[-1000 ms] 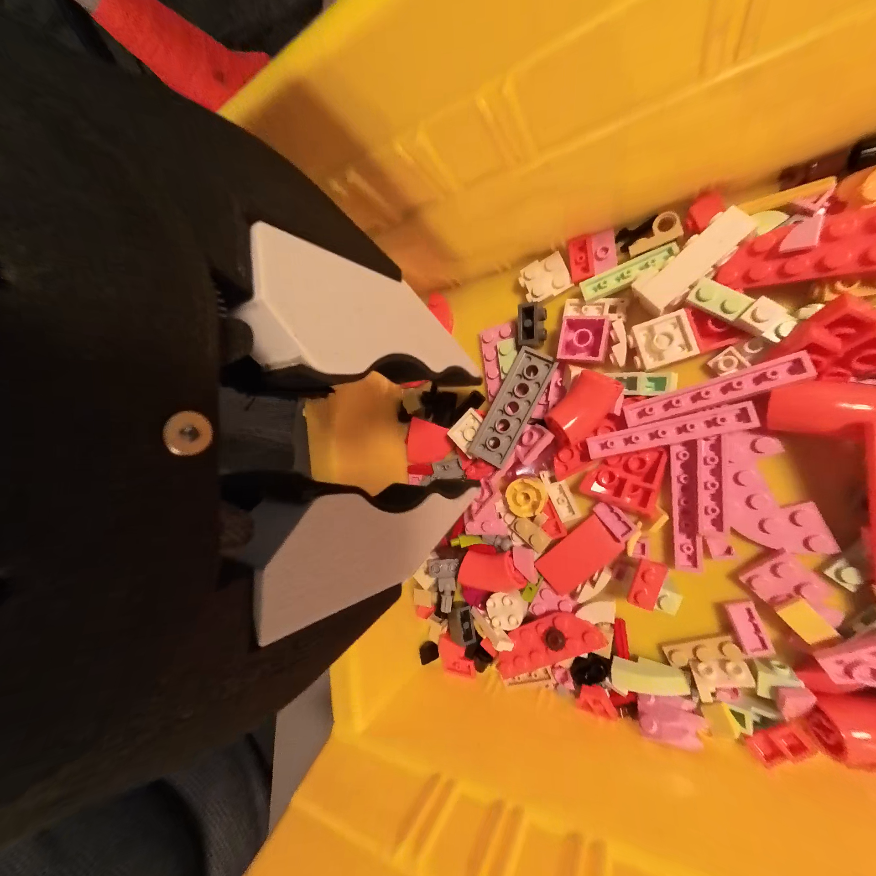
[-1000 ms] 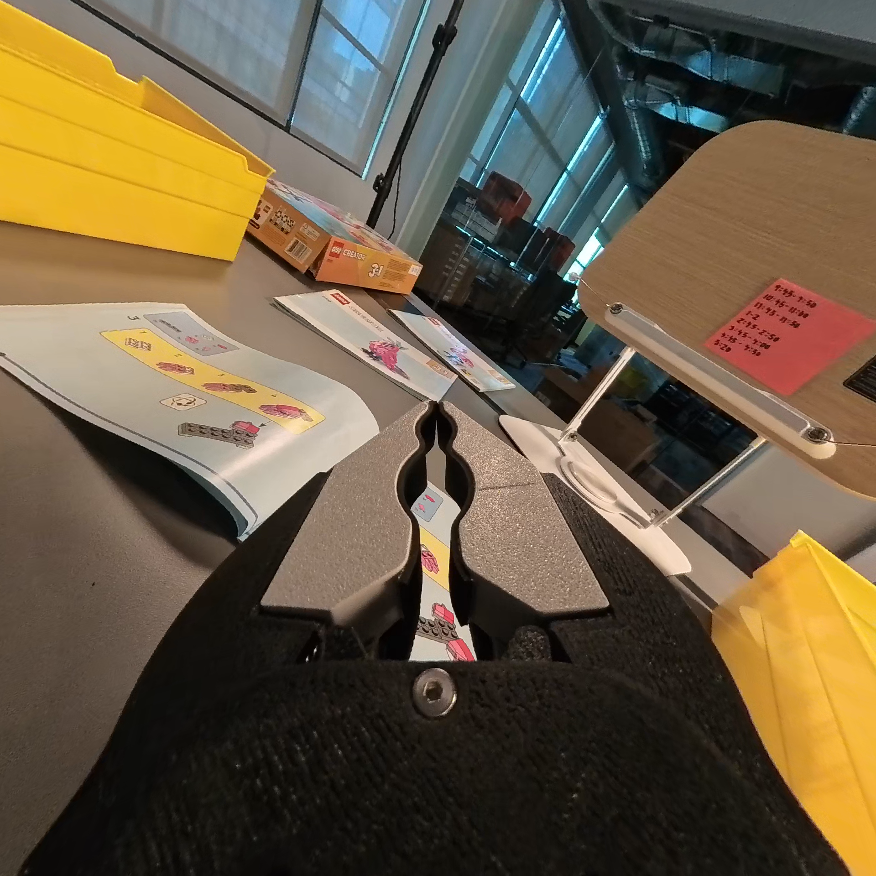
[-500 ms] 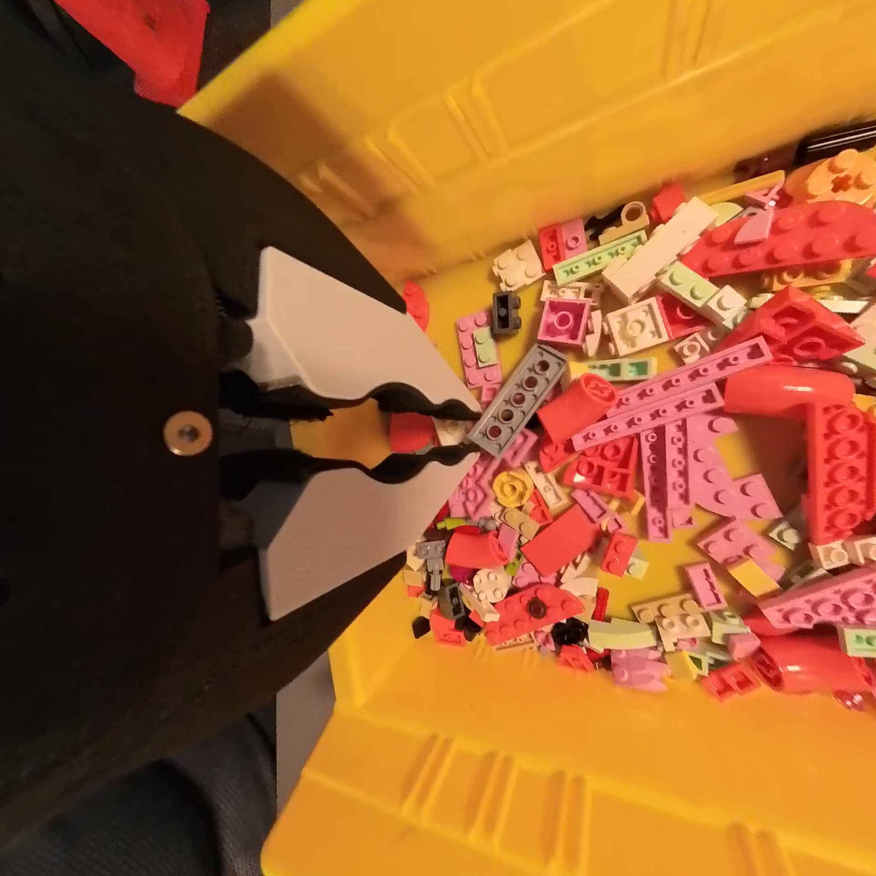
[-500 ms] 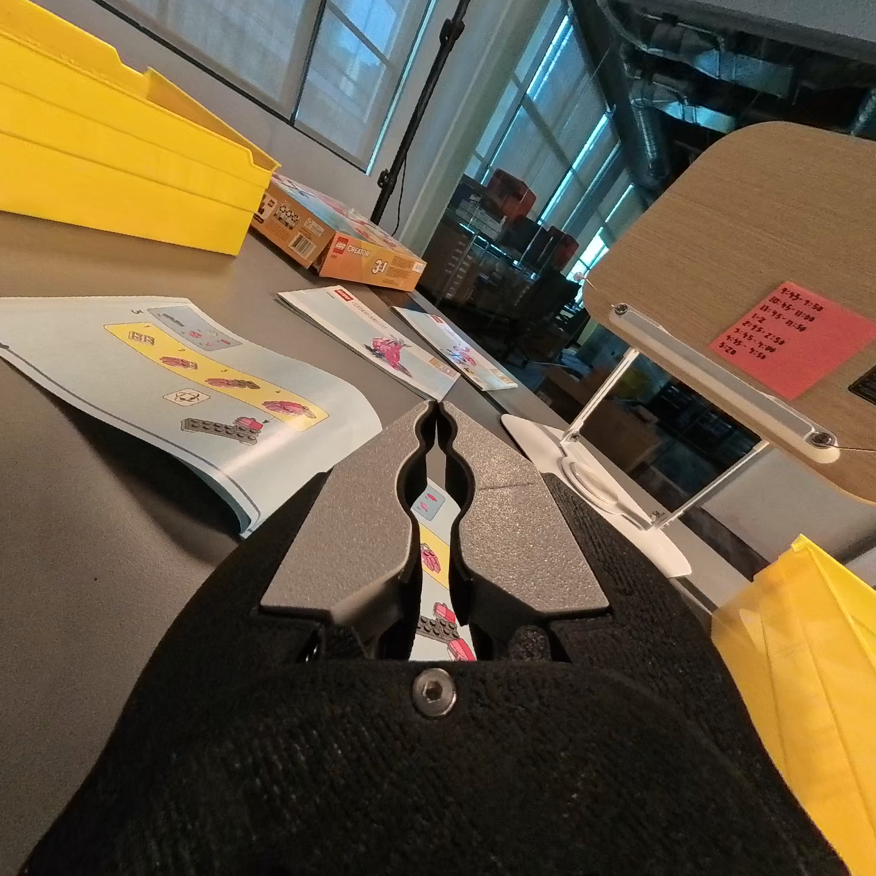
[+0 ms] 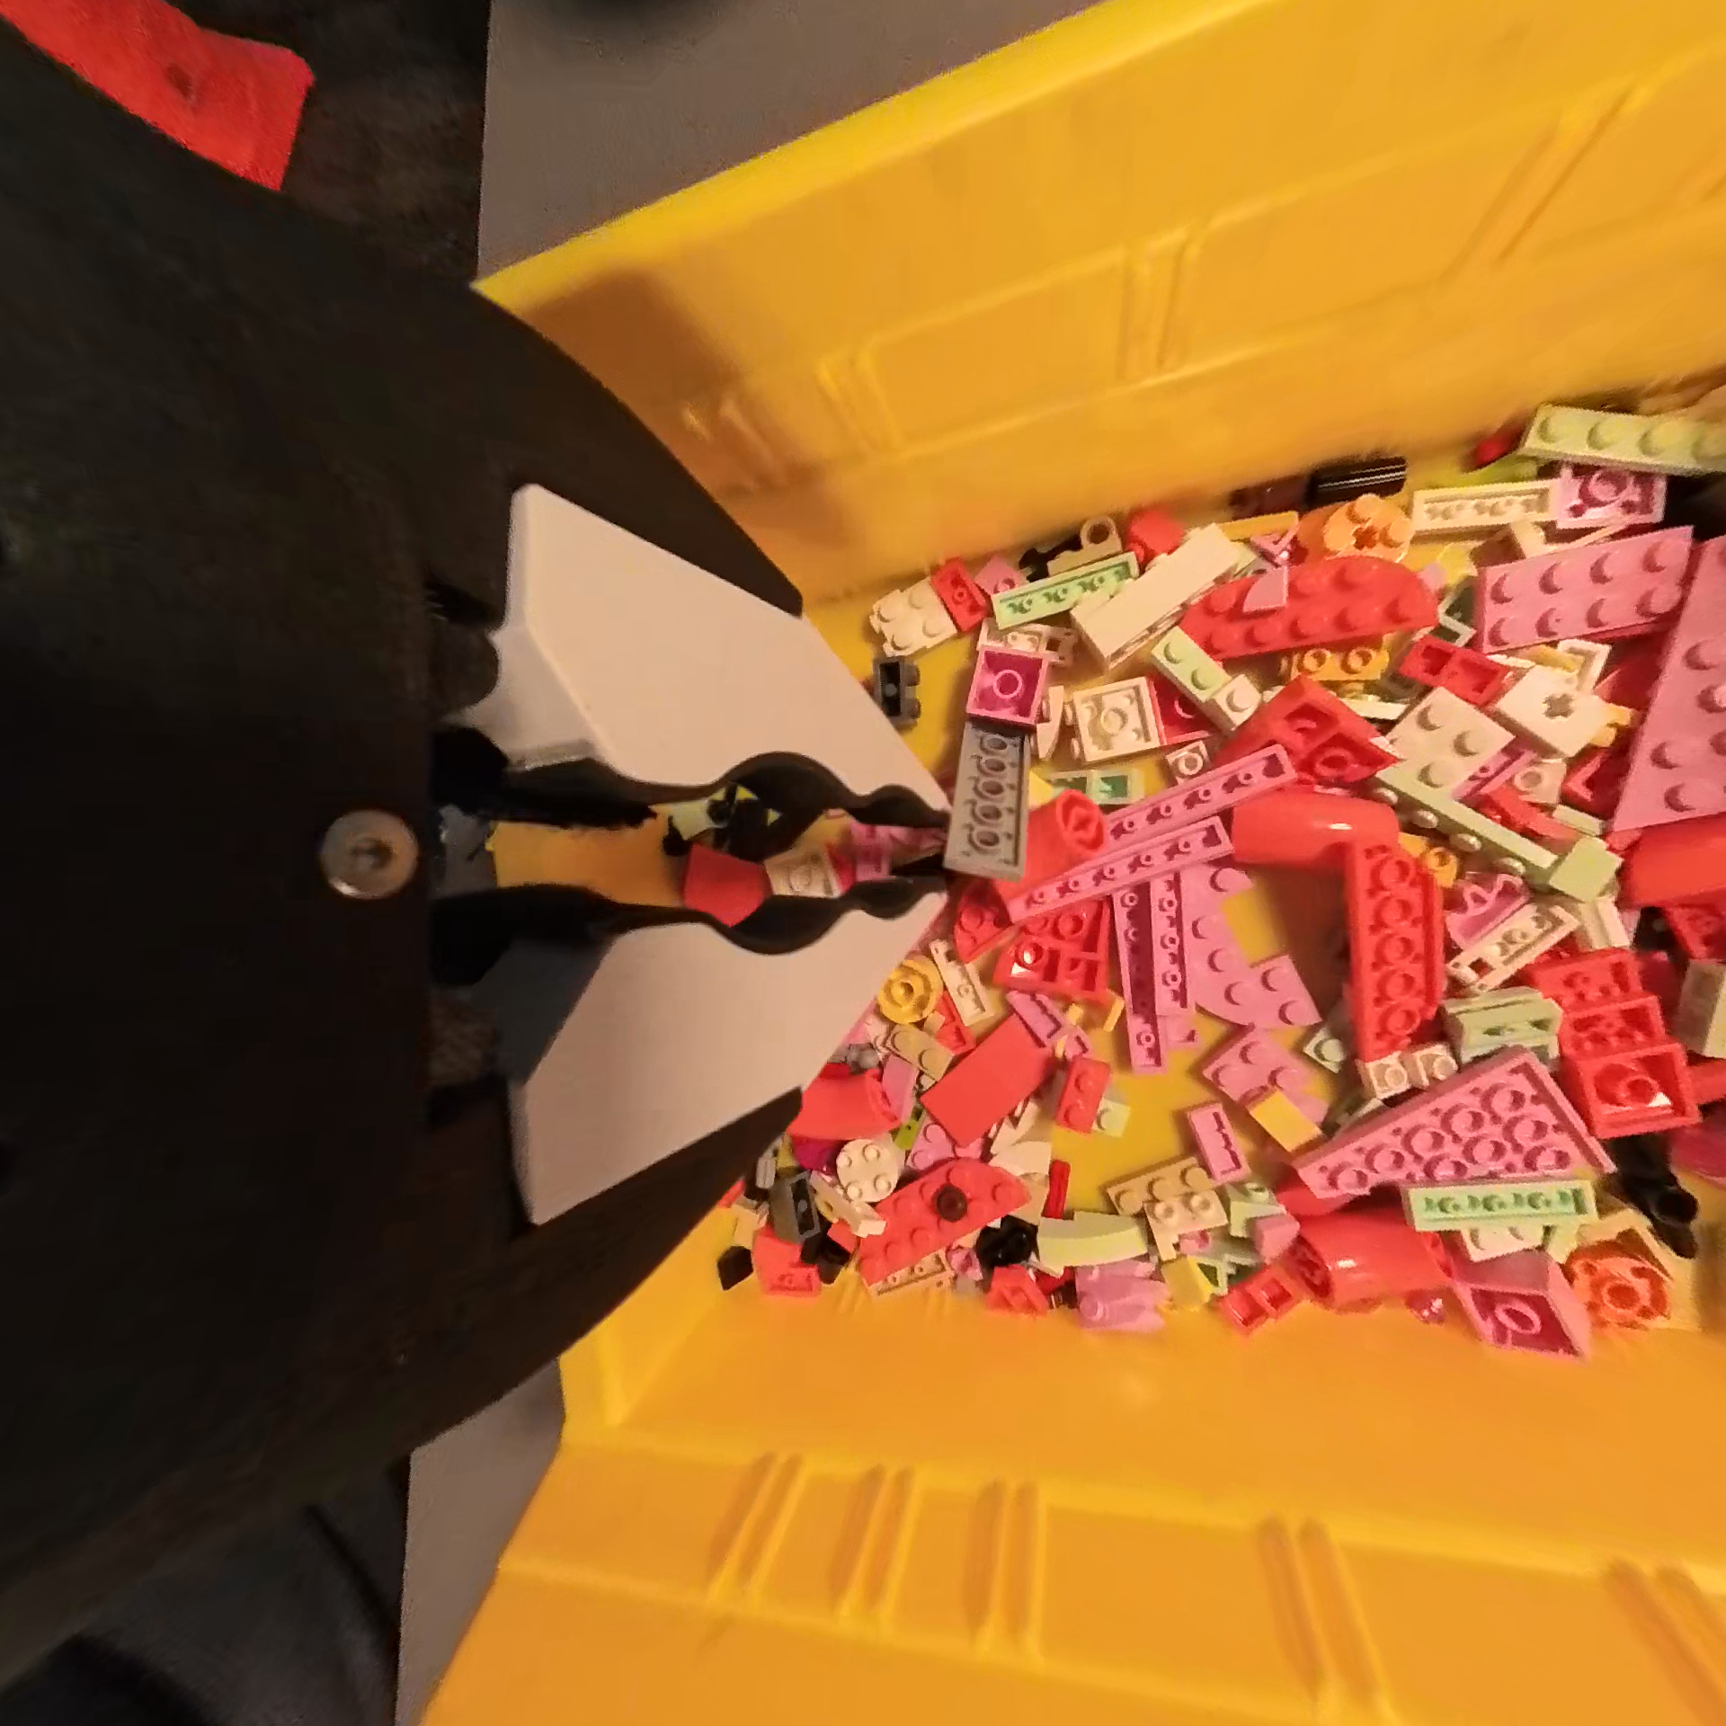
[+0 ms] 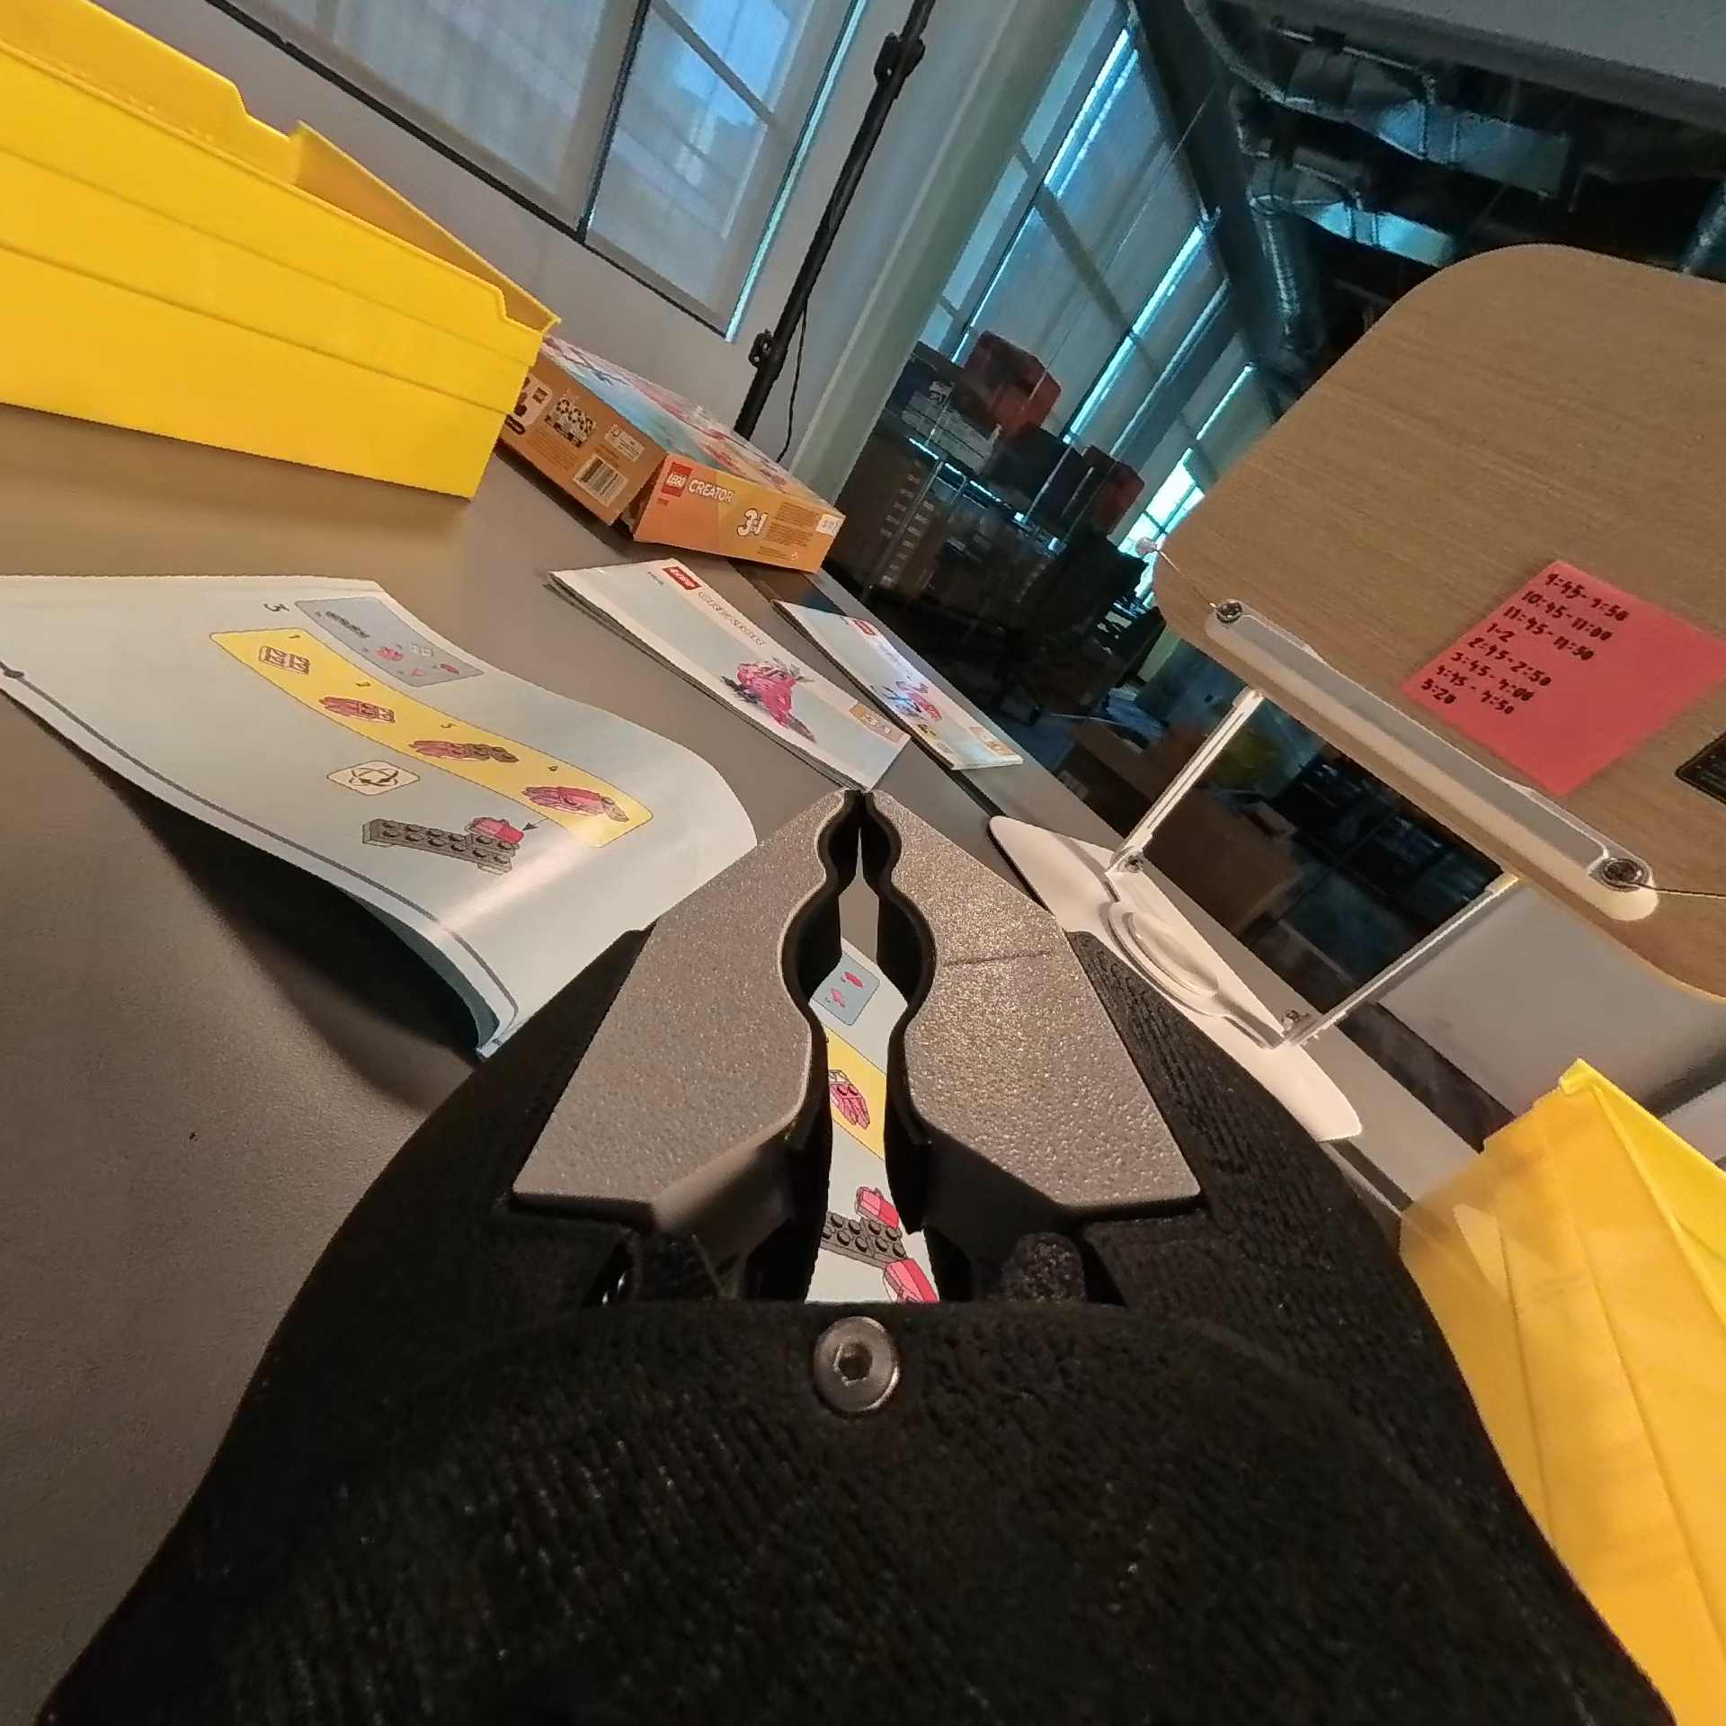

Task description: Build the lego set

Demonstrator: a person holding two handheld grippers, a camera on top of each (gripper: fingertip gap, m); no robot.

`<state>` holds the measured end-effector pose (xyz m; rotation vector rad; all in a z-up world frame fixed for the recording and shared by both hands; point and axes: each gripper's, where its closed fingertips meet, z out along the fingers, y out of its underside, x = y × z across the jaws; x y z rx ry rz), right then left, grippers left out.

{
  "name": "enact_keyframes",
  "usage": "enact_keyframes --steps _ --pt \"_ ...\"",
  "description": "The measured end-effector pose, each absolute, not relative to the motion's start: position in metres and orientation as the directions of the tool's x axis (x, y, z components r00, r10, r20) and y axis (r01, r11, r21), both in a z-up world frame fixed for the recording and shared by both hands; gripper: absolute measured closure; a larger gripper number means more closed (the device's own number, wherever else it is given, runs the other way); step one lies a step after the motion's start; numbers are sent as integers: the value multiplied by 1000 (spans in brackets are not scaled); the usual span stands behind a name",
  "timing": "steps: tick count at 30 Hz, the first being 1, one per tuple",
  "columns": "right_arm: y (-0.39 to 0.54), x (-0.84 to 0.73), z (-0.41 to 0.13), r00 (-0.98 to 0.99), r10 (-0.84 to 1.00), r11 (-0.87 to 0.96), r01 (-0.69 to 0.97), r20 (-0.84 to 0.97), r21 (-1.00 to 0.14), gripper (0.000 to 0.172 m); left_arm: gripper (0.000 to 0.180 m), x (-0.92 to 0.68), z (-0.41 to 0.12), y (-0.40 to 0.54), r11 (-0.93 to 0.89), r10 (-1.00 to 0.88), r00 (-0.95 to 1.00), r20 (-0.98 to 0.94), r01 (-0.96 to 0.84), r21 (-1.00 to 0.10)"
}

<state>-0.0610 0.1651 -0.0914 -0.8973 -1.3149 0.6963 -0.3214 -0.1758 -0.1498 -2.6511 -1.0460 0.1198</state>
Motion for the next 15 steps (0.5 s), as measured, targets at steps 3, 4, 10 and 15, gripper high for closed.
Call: enact_keyframes --steps 3,4,10,15 --pt "166 -61 -91 149 851 501 61 504 -863 172 162 -320 -148 -171 -694 671 740 35 645 -319" --pt "166 -61 -91 150 851 501 61 504 -863 172 159 -320 -148 -170 -695 668 744 33 639 -330" --pt "166 -60 -90 162 844 510 52 511 -859 172 155 -312 -149 -167 -723 619 785 -7 566 -395" --pt "164 -61 -92 156 836 524 62 527 -850 172 155 -305 -146 -165 -701 612 790 31 561 -441"
